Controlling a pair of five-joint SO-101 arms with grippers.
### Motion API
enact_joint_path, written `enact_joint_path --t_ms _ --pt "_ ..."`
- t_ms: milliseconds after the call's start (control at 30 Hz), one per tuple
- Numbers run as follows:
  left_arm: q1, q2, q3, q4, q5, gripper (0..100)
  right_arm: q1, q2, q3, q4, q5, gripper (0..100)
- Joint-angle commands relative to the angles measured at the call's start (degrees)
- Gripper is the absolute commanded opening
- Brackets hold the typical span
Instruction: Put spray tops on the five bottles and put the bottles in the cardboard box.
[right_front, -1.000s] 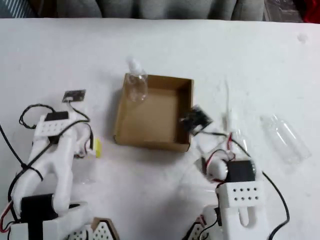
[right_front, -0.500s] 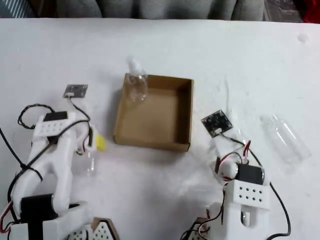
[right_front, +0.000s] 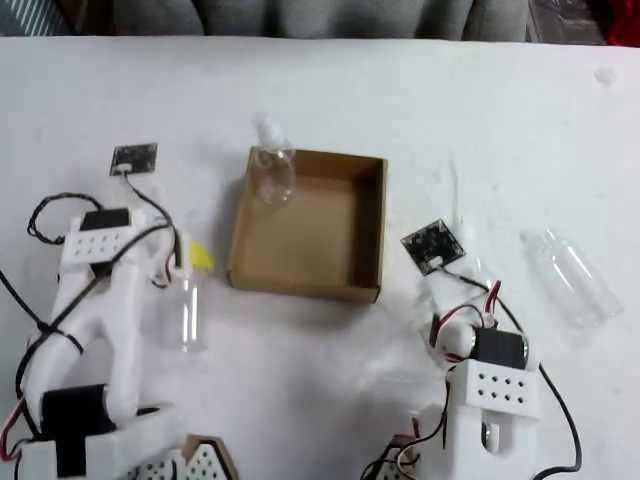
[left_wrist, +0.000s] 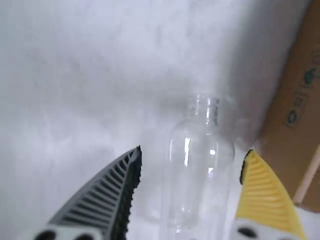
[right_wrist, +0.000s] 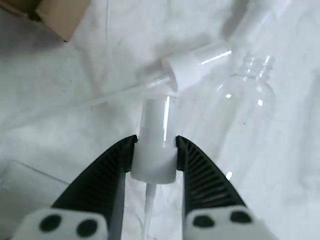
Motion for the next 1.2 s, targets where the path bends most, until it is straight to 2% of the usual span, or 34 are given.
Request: enact_joint_path --t_ms 0,200,333,467,600,800,867,967,1033,1167 --pt "-0.6 5.2 -5.4 -0.4 1.0 29 0.7 -0.7 -0.4 -1.0 0.4 1.6" --pt "0.0 10.6 -7.1 -0.4 0.4 29 0.7 -0.7 -0.4 -0.9 0.4 1.6" --pt "1.2 10.5 -6.6 0.9 -4.2 29 0.7 -0.7 -0.4 -1.0 0.4 1.6" --pt "1.1 11.1 -6.6 0.6 -4.3 29 0.7 -0.7 -0.4 -1.1 0.4 1.6" --pt "1.4 13.8 -4.6 -4.3 -4.3 29 0.6 -0.7 -0.4 -1.1 0.4 1.6" --pt "2.2 14.5 -4.6 -3.5 -4.2 28 0.6 -0.7 -0.4 -1.1 0.3 1.6" --pt "3.8 14.8 -4.4 -3.6 -4.2 23 0.6 -0.7 -0.4 -1.1 0.3 1.6" --pt "6.1 14.8 -3.8 -4.3 -4.8 1 0.6 -0.7 -0.4 -0.8 0.3 1.6" --pt "6.1 14.5 -3.2 -4.9 -4.3 4 0.7 -0.7 -0.4 -0.8 0.3 1.6" --pt "5.1 14.4 -3.3 -5.3 -4.4 2 1.1 -0.7 -0.6 -0.7 0.4 1.6"
